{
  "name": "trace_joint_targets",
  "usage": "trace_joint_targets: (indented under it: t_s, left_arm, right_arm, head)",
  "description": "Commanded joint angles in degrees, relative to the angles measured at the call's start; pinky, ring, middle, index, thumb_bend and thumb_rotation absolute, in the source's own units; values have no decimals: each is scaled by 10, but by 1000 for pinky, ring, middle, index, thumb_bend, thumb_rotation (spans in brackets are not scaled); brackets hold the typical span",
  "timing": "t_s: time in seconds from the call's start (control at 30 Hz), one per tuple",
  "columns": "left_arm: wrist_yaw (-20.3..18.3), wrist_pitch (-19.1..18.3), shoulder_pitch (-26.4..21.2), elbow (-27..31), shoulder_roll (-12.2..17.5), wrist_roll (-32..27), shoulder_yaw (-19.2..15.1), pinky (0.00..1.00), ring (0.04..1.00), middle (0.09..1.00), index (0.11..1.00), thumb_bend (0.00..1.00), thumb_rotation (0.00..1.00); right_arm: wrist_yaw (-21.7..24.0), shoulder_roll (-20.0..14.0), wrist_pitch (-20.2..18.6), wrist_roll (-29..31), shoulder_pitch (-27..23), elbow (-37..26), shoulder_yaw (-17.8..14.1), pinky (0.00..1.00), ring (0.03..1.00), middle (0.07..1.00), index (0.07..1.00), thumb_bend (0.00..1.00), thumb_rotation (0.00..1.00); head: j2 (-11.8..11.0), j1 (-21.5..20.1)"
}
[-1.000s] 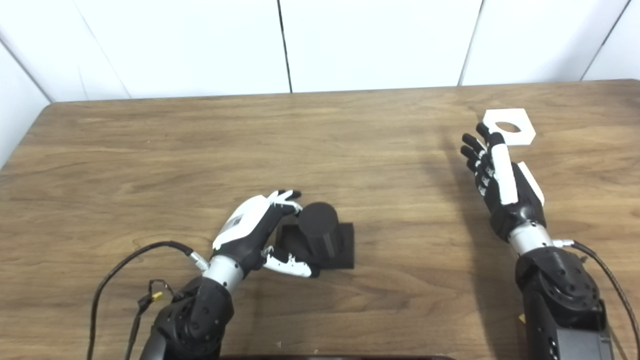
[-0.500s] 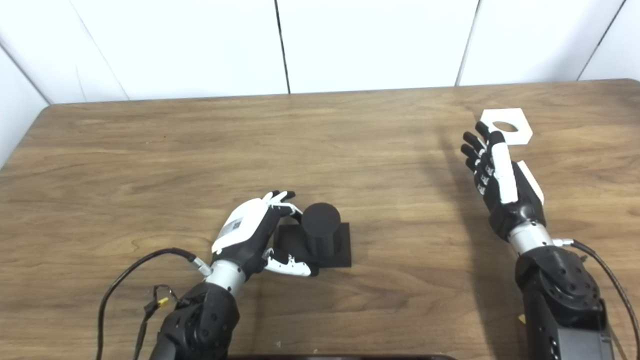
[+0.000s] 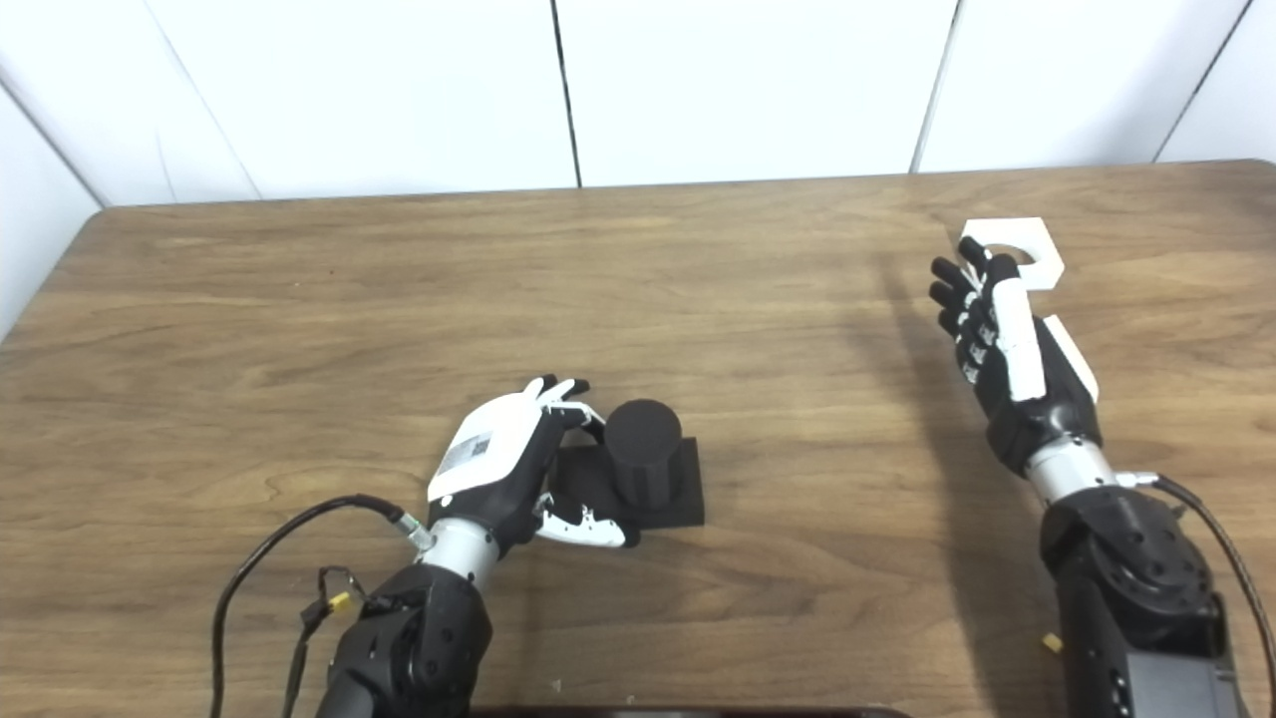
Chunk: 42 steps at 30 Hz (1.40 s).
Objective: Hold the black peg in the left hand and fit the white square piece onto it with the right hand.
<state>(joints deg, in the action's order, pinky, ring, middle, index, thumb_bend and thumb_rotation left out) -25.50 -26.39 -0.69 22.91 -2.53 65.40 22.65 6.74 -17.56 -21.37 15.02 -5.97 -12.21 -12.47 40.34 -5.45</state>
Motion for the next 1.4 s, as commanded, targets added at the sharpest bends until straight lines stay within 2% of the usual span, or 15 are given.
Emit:
trace_joint_targets:
  t_s: [0.0,0.03,0.07,0.1,0.2,0.33,0.43,0.53,0.6,0.7,0.77,0.87,1.07,1.3,1.37]
  left_arm:
    - [-15,-4,5,-14,4,22,-3,1000,1000,940,484,518,58]
    - [-18,-4,5,-14,6,19,-3,1000,1000,940,484,518,58]
    - [-19,-3,4,-14,7,16,-4,1000,1000,939,484,518,58]
    - [-19,-3,4,-15,8,14,-4,1000,1000,938,484,519,58]
    - [-18,-1,3,-17,10,10,-5,1000,1000,935,484,519,58]
    - [-18,-1,3,-19,12,8,-6,1000,1000,936,484,520,57]
    - [-18,-1,2,-22,12,10,-6,1000,1000,936,484,520,58]
    - [-20,-3,3,-20,9,10,-10,1000,1000,938,484,519,58]
    - [-20,-2,5,-18,10,7,-11,1000,1000,938,484,520,57]
    - [-21,-1,8,-12,12,5,-13,1000,1000,935,483,520,57]
    - [-20,-1,11,-11,14,4,-13,1000,1000,928,483,520,57]
    - [-23,-1,11,-11,17,3,-15,1000,1000,923,483,519,57]
    - [-29,-2,9,-10,21,6,-19,1000,1000,921,483,519,59]
    - [-31,-1,7,-10,27,-5,-25,1000,1000,917,483,518,60]
    - [-32,-1,3,-10,32,-12,-30,1000,1000,919,483,519,59]
  right_arm:
    - [6,-22,12,11,-46,-17,-15,1000,972,957,988,527,975]
    - [1,-30,12,8,-60,-15,-20,1000,972,956,982,526,961]
    - [-3,-39,14,3,-75,-13,-25,1000,975,962,972,562,832]
    - [-5,-45,16,0,-85,-12,-28,1000,975,964,965,590,754]
    - [11,-85,22,-13,-124,-3,-27,1000,962,944,915,668,582]
    - [26,-133,11,-31,-165,18,-15,1000,957,941,901,671,452]
    - [32,-178,32,-92,-185,50,17,968,940,918,887,715,405]
    - [50,-238,58,-169,-205,91,64,873,910,914,880,734,365]
    - [64,-278,68,-224,-221,119,102,839,909,924,882,799,326]
    - [88,-321,65,-291,-246,154,150,892,975,978,889,907,352]
    - [106,-330,60,-298,-261,174,159,936,995,996,888,972,328]
    - [130,-333,62,-301,-279,201,167,928,1000,1000,903,982,294]
    - [171,-340,61,-345,-324,243,211,921,1000,1000,916,1000,239]
    - [215,-333,44,-396,-363,249,253,953,1000,1000,940,1000,233]
    - [224,-327,33,-407,-364,241,257,925,1000,1000,947,1000,236]
  head:
    - [0,0]
    - [1,-4]
    - [0,-5]
    - [0,-5]
    - [-3,-13]
    - [-4,-21]
    - [-4,-26]
    - [-5,-37]
    - [-10,-47]
    - [-15,-59]
    - [-15,-65]
    - [-16,-68]
    - [-21,-78]
    - [-22,-96]
    - [-29,-112]
